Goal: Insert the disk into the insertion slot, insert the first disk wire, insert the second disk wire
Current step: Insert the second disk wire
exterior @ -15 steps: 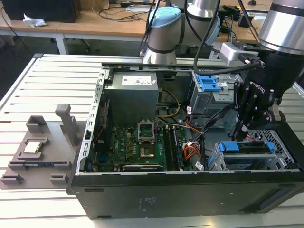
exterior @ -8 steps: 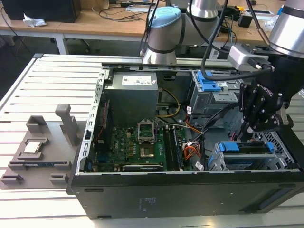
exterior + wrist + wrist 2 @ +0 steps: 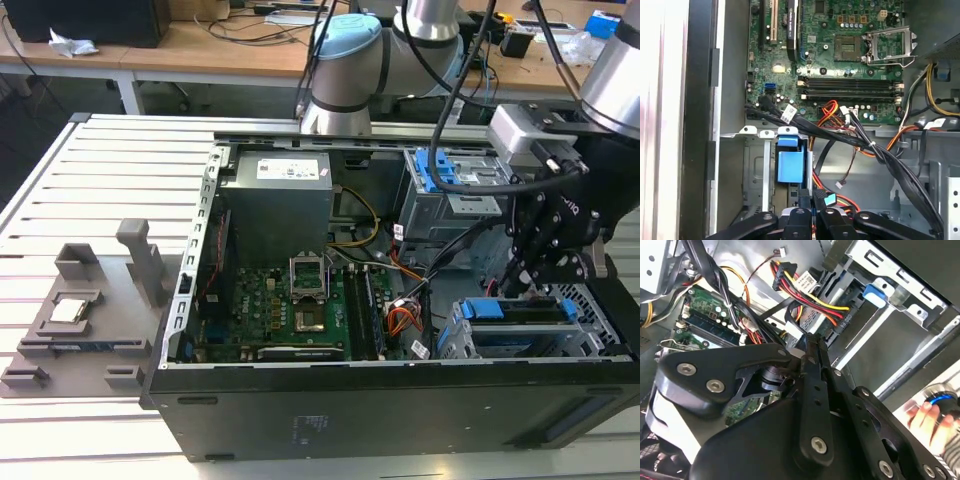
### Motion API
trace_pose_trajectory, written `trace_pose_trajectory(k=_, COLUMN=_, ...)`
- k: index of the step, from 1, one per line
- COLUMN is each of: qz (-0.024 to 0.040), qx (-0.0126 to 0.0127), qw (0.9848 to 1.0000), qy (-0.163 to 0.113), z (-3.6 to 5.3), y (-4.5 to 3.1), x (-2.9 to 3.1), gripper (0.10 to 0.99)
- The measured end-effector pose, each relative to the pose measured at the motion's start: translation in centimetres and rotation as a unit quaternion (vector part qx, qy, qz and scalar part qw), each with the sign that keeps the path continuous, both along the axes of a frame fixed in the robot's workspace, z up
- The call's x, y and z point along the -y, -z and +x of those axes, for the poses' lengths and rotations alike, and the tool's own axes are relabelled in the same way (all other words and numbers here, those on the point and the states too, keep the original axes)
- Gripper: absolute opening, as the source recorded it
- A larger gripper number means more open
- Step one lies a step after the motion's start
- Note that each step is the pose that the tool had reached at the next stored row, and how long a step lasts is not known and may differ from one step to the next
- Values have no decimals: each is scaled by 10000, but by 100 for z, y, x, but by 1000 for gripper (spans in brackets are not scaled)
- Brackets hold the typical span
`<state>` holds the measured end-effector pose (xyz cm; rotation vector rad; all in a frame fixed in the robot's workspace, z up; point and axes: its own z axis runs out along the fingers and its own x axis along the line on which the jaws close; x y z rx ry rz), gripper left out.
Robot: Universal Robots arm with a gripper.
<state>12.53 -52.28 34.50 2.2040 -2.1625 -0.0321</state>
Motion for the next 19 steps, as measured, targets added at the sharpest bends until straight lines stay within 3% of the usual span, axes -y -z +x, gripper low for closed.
trace_pose_trajectory(k=5, qz=72, qx=0, qw=10000, qy=0, z=1, y=0, x=116, gripper=141)
trace_pose_trajectory(k=13, qz=296, qx=-4, qw=9996, qy=0, z=62, y=0, x=150, gripper=141)
trace_pose_trajectory(k=15, qz=308, qx=-4, qw=9995, qy=0, z=76, y=1, x=194, gripper=141)
trace_pose_trajectory(k=19, qz=319, qx=-5, qw=9995, qy=0, z=88, y=4, x=212, gripper=141)
